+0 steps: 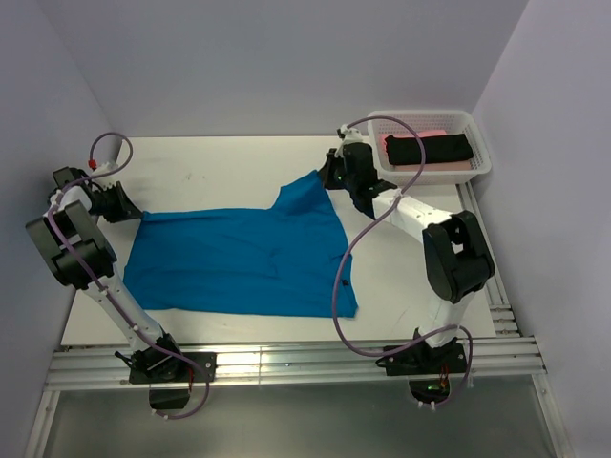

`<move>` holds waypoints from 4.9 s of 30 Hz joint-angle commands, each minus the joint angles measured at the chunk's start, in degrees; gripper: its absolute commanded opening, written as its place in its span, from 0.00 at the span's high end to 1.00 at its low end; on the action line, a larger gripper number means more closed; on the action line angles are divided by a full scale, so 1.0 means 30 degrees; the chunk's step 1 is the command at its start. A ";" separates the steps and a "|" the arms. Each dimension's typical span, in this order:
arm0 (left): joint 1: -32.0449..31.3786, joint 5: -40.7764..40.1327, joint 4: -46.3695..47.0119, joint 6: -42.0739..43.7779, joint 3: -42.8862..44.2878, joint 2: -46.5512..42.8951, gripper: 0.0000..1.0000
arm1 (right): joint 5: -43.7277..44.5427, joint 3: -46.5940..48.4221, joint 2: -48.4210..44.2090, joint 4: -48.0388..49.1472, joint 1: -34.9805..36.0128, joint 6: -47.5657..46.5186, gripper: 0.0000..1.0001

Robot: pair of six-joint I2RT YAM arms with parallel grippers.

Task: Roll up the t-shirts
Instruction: Fold the tshirt

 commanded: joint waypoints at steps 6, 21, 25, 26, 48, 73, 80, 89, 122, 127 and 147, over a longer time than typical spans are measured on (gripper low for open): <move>0.0287 0.0376 0.0146 0.0588 -0.0336 -0.1318 1.00 | 0.0604 -0.0723 -0.1721 0.0850 -0.0166 0.0104 1.00; 0.0375 0.0376 0.0059 0.0734 -0.0454 -0.1494 1.00 | 0.1101 -0.2627 -0.3391 0.0939 -0.0254 -0.0247 1.00; 0.0404 0.0376 0.0059 0.0764 -0.0424 -0.1553 1.00 | 0.1190 -0.3038 -0.3829 0.0909 -0.0283 -0.0394 1.00; 0.0404 0.0376 0.0059 0.0793 -0.0424 -0.1553 1.00 | 0.1132 -0.3154 -0.3889 0.0938 -0.0312 -0.0365 1.00; 0.0756 0.0962 -0.0059 0.1233 -0.0922 -0.1640 1.00 | -0.1095 0.0092 -0.0120 -0.2543 -0.0634 -0.0160 0.57; 0.0785 0.0962 -0.0234 0.1584 -0.0776 -0.1494 1.00 | -0.2324 0.0566 0.2321 -0.4014 -0.1748 0.1715 0.44; 0.0785 0.0846 -0.0293 0.1614 -0.0717 -0.1494 1.00 | -0.3555 0.0944 0.2816 -0.3425 -0.1865 0.1745 0.51; 0.0756 0.0845 -0.0322 0.1643 -0.0717 -0.1552 1.00 | -0.5079 0.1093 0.2850 -0.3368 -0.2129 0.1804 0.61; 0.0756 0.0552 -0.0088 0.1877 -0.1127 -0.1933 1.00 | -0.4259 -0.1454 -0.2247 -0.0263 -0.2363 -0.0862 1.00; 0.0756 0.0552 -0.0059 0.1906 -0.1215 -0.2079 1.00 | -0.4552 -0.1836 -0.2804 -0.0321 -0.2363 -0.0979 1.00; 0.0785 0.0991 0.0000 0.2112 -0.1918 -0.3134 1.00 | -0.4523 -0.4472 -0.5471 -0.0029 -0.2363 -0.0980 1.00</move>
